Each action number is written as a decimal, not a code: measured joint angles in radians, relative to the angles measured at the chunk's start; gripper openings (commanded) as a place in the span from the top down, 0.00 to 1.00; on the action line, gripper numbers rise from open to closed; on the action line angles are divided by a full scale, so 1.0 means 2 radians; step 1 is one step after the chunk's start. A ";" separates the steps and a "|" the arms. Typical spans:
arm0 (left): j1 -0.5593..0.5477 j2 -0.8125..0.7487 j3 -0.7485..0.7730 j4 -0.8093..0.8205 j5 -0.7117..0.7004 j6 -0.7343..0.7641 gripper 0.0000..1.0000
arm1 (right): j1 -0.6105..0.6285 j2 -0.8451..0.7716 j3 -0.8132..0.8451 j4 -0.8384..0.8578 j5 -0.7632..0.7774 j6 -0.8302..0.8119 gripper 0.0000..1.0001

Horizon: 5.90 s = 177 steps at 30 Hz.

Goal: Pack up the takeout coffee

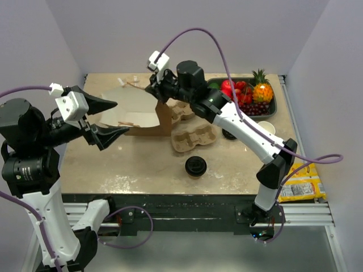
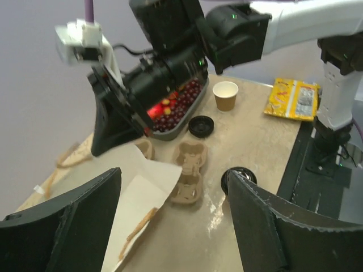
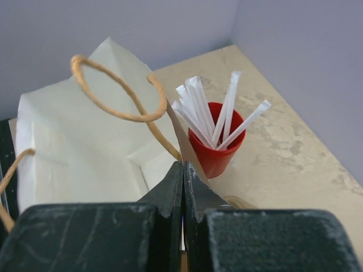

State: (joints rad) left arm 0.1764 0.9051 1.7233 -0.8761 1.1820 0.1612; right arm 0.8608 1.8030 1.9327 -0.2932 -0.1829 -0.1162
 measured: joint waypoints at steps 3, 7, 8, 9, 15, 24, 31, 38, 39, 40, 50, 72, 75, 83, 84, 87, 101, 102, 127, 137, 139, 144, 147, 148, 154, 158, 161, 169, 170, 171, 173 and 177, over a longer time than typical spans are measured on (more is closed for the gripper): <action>0.000 0.024 0.029 -0.052 0.021 0.037 0.21 | -0.016 -0.015 0.014 0.000 -0.001 0.006 1.00; 0.000 0.027 0.028 -0.073 0.031 0.048 0.23 | -0.043 -0.030 0.036 0.001 -0.009 0.012 1.00; 0.000 0.025 0.027 -0.070 0.030 0.047 0.23 | -0.051 -0.034 0.041 0.001 -0.009 0.014 1.00; 0.000 0.022 0.023 -0.065 0.027 0.045 0.23 | -0.058 -0.037 0.045 0.002 -0.009 0.015 1.00; 0.000 0.014 0.013 -0.026 0.018 0.033 0.23 | -0.082 -0.052 0.049 0.001 -0.002 0.020 1.00; -0.002 0.013 -0.097 0.026 0.015 0.035 0.28 | -0.170 -0.064 0.058 -0.014 0.030 0.028 1.00; -0.233 0.121 -0.098 0.049 -0.120 0.083 0.31 | -0.237 -0.095 0.057 -0.027 0.044 0.032 1.00; -0.350 0.278 -0.074 0.048 -0.212 0.160 0.32 | -0.278 -0.150 0.036 -0.025 0.057 0.035 1.00; -0.360 0.297 -0.068 0.047 -0.218 0.171 0.33 | -0.283 -0.157 0.031 -0.026 0.058 0.035 1.00; -0.368 0.314 -0.063 0.045 -0.225 0.181 0.35 | -0.287 -0.163 0.027 -0.026 0.061 0.035 1.00; -0.385 0.426 -0.043 0.125 -0.340 0.114 0.42 | -0.320 -0.176 0.014 -0.027 0.079 0.035 1.00; -0.432 0.563 -0.080 0.188 -0.388 0.099 0.44 | -0.363 -0.176 0.013 -0.042 0.097 0.036 1.00; -0.432 0.570 -0.073 0.185 -0.393 0.101 0.45 | -0.364 -0.176 0.013 -0.044 0.096 0.036 1.00; -0.433 0.583 -0.062 0.173 -0.397 0.101 0.48 | -0.366 -0.176 0.013 -0.044 0.096 0.040 1.00; -0.433 0.584 -0.062 0.171 -0.398 0.101 0.48 | -0.366 -0.176 0.013 -0.044 0.096 0.041 1.00; -0.433 0.588 -0.062 0.167 -0.403 0.105 0.48 | -0.367 -0.176 0.013 -0.044 0.096 0.043 1.00; -0.437 0.589 -0.059 0.167 -0.408 0.108 0.79 | -0.369 -0.176 0.004 -0.044 0.096 0.049 1.00; -0.437 0.589 -0.057 0.164 -0.408 0.108 0.79 | -0.369 -0.176 0.003 -0.044 0.096 0.049 1.00; -0.250 0.075 -0.202 -0.013 -0.448 0.192 0.82 | -0.254 -0.070 0.026 -0.067 -0.109 0.047 1.00; -0.183 -0.014 -0.194 -0.027 -0.582 0.154 0.87 | -0.167 -0.067 0.042 -0.074 -0.157 0.049 1.00; -0.165 -0.018 -0.182 -0.027 -0.607 0.151 0.87 | -0.160 -0.068 0.037 -0.074 -0.169 0.049 1.00; -0.139 -0.023 -0.155 -0.015 -0.654 0.152 0.88 | -0.137 -0.085 -0.015 -0.068 -0.184 0.049 1.00; -0.128 -0.030 -0.149 -0.010 -0.670 0.152 0.89 | -0.122 -0.092 -0.057 -0.066 -0.189 0.059 1.00; -0.125 -0.031 -0.147 -0.010 -0.673 0.151 0.89 | -0.119 -0.092 -0.068 -0.066 -0.190 0.063 1.00; -0.115 -0.015 -0.085 -0.011 -0.654 0.151 0.88 | -0.113 -0.093 -0.131 -0.056 -0.193 0.078 1.00; -0.114 -0.003 -0.049 0.000 -0.563 0.151 0.86 | -0.108 -0.103 -0.156 -0.037 -0.194 0.085 1.00; -0.114 -0.006 -0.056 -0.001 -0.459 0.152 0.86 | -0.099 -0.107 -0.167 -0.032 -0.193 0.089 1.00; -0.114 -0.015 -0.144 0.015 -0.315 0.128 0.89 | -0.084 -0.107 -0.174 -0.036 -0.183 0.071 1.00; -0.114 -0.011 -0.146 0.018 -0.308 0.124 0.89 | -0.082 -0.108 -0.174 -0.038 -0.179 0.065 1.00; -0.114 -0.007 -0.146 0.020 -0.302 0.123 0.89 | -0.081 -0.110 -0.174 -0.040 -0.176 0.060 1.00; -0.114 0.002 -0.140 0.020 -0.287 0.126 0.90 | -0.079 -0.111 -0.174 -0.044 -0.168 0.053 1.00; -0.114 0.010 -0.102 0.011 -0.253 0.135 0.91 | -0.079 -0.111 -0.170 -0.054 -0.163 0.050 1.00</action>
State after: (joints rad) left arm -0.0517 0.9249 1.5185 -0.8543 0.6769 0.4305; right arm 0.7021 1.5806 1.5932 -0.4007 -0.5098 -0.0162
